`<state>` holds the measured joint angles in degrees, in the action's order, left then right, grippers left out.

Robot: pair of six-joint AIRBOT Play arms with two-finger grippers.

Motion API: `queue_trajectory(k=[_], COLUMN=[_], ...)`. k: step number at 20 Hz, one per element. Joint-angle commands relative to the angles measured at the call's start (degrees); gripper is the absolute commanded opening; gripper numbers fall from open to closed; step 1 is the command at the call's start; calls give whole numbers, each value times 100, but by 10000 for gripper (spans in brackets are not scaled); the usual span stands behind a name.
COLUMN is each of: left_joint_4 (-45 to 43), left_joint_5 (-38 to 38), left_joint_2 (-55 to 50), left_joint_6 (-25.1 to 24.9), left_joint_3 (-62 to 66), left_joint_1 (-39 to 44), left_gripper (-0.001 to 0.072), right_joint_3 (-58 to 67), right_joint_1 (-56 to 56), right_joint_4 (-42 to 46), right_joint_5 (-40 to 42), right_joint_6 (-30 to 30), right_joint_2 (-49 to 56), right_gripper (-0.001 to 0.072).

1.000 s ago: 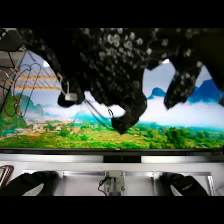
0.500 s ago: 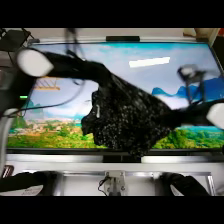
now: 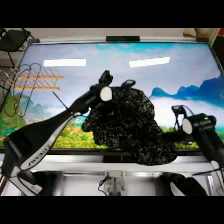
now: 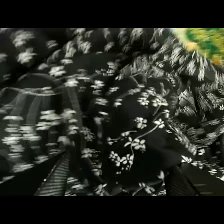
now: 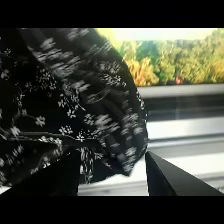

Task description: Fold the shirts.

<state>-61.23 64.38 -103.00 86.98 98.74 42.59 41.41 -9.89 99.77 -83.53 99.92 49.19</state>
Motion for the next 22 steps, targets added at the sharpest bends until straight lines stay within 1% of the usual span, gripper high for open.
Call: queue_trajectory(k=[1, 2, 3, 4, 5, 6, 7, 8, 10, 13, 14, 15, 16, 17, 18, 19, 22], left_joint_4=[-658, -957, -1134, -1198, -1196, -1202, -1209, -1211, -1207, -1209, -1209, -1209, -1209, -1209, -1209, -1211, -1209], left_joint_5=[1244, 1506, 1714, 1963, 2312, 2686, 2765, 2627, 2415, 2135, 2022, 1980, 1987, 2017, 2020, 2013, 2026], left_joint_2=[90, 251, 382, 470, 507, 479, 463, 459, 426, 426, 424, 413, 382, 332, 275, 225, 153], left_joint_6=[81, 103, 98, 98, 138, 273, 382, 402, 431, 485, 492, 531, 533, 533, 529, 529, 525], left_joint_3=[656, 892, 1047, 1126, 1123, 1106, 1003, 820, 452, 4, -111, -192, -236, -238, -238, -238, -234], left_joint_1=[-686, -1032, -1331, -1606, -1856, -2044, -2144, -2175, -2083, -1818, -1722, -1639, -1563, -1504, -1464, -1436, -1447], left_gripper=[656, 656, 656, 657, 658, 658, 658, 658, 658, 657, 647, 606, 605, 542, 399, 372, 133], right_joint_3=[964, 1403, 1792, 2028, 2118, 2133, 2133, 2133, 2133, 2133, 2133, 2133, 2133, 2133, 2133, 2133, 2146], right_joint_1=[186, 184, 170, 157, 160, 155, 155, 140, -155, -968, -1163, -1276, -1333, -1342, -1342, -1342, -1338], right_joint_4=[144, 83, -125, -455, -970, -1552, -2074, -2531, -2918, -2776, -2721, -2736, -2741, -2752, -2734, -2726, -2730], right_joint_5=[131, 227, 535, 1003, 1453, 1784, 1893, 1899, 1902, 2096, 2236, 2347, 2409, 2413, 2393, 2367, 2267], right_joint_6=[-188, -275, -326, -323, -323, -343, -437, -669, -1023, -1276, -1276, -1276, -1292, -1360, -1408, -1486, -1510], right_joint_2=[4, 4, 4, 7, 57, 210, 459, 815, 1554, 2490, 2697, 2852, 2959, 3025, 3049, 3053, 3051], right_gripper=[522, 522, 524, 562, 596, 596, 596, 596, 596, 596, 596, 597, 596, 596, 596, 596, 596])
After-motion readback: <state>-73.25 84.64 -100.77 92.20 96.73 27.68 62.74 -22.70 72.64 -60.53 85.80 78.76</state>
